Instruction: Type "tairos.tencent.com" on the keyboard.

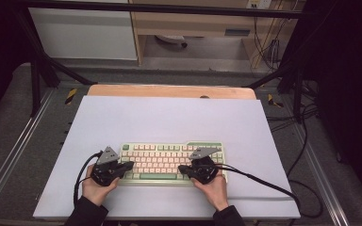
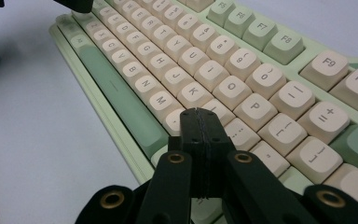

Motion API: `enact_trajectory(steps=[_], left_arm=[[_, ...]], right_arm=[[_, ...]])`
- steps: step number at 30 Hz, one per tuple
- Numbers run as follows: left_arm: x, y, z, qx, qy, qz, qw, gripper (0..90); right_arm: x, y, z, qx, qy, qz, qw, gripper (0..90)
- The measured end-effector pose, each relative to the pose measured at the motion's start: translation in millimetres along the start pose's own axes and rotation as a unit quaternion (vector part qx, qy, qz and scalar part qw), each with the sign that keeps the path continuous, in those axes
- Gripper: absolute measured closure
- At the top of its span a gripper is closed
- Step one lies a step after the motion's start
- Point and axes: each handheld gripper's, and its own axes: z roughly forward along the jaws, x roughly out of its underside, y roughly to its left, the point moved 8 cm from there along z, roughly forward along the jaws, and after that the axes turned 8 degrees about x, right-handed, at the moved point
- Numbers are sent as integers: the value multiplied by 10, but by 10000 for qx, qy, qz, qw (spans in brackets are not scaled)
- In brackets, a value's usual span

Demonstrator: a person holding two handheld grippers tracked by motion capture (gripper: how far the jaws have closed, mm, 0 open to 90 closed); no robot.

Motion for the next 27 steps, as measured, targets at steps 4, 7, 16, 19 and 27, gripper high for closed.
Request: enact_trajectory(steps=[4,7,16,19,27], left_arm=[[0,-3,1,1,1,2,10000,900],[2,-6,5,4,10,8,10000,900],[-14,-13,-1,9,-20,22,10000,900],[-18,-25,8,14,-25,28,10000,900],[-30,-41,18,25,-24,53,10000,900]], right_arm=[[18,-2,22,10,16,-19,10000,900],[16,1,21,11,13,-18,10000,900],[-78,-42,-115,76,-182,-21,9998,900],[-92,-71,-158,113,-228,-20,9997,900],[-71,-137,-212,157,-241,88,9995,900]])
